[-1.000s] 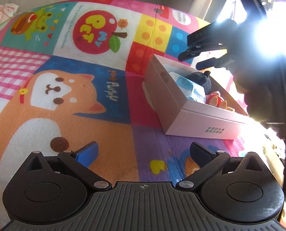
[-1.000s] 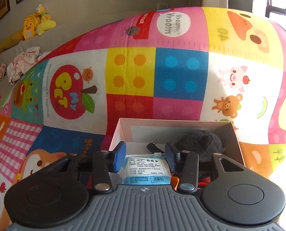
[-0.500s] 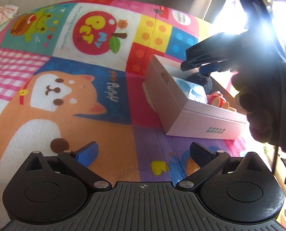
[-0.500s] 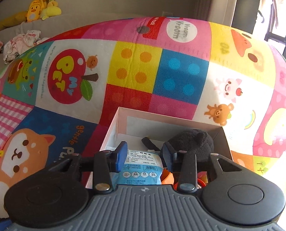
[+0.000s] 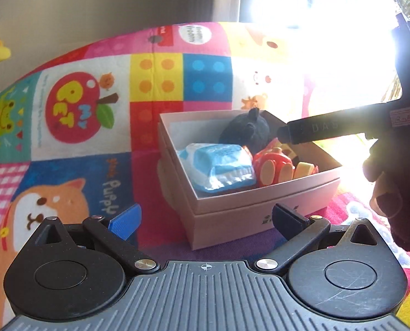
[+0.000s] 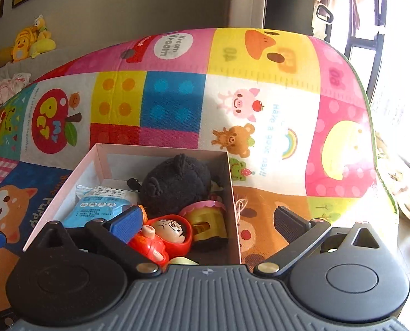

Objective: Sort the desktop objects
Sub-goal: 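Release the red doll into the pink box with the right tool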

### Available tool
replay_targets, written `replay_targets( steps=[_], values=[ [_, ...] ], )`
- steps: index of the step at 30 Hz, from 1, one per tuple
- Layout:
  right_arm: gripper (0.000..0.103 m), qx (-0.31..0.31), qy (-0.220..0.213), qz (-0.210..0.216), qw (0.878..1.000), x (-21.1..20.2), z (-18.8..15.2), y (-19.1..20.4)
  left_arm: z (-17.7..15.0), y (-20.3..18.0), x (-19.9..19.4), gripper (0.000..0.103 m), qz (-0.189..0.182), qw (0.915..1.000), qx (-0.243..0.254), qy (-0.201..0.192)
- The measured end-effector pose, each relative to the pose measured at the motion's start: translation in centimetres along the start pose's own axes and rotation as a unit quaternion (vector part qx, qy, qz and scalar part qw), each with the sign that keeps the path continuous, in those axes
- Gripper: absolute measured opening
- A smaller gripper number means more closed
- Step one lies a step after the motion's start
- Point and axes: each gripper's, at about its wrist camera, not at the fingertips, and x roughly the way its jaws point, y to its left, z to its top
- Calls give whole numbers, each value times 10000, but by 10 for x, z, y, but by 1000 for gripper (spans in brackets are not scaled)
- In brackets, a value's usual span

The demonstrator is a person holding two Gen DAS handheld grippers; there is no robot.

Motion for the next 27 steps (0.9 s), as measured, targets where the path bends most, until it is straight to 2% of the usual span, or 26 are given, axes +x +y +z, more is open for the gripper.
replay_targets(
  steps=[3,6,8,12,14,17,19,22,24,26,27],
  values=[
    [103,97,144,296,9994,3,-5,-7,2,-9,11,103,76,9999,131,40],
    [103,39,99,452,9989,0,0,-5,2,-8,14,103,163,9998,128,42],
    [103,99,-28,347,9993,-2,7,-7,8,-3,11,103,261,9996,86,-62],
    [103,706,-222,151,9971,-3,20,-35,29,11,4,103,485,9981,-212,-327],
    [103,1004,-169,162,9947,-1,19,-50,39,13,4,103,195,9986,-385,-307],
    [103,1284,-65,146,9916,1,14,-67,54,4,17,103,-822,9944,-666,-16],
    [103,1378,-51,89,9904,0,9,-76,62,-6,32,103,-1226,9889,-807,212],
    [103,1509,-9,128,9885,-1,2,-87,66,-12,60,103,-1354,9851,-872,600],
    [103,1615,86,240,9865,2,-2,-93,62,-4,80,103,-1404,9799,-1094,898],
    [103,1722,192,383,9841,7,-5,-95,63,1,79,103,-1399,9804,-1118,818],
    [103,1790,237,525,9822,9,-7,-96,63,4,73,103,-1503,9780,-1204,806]
  ],
)
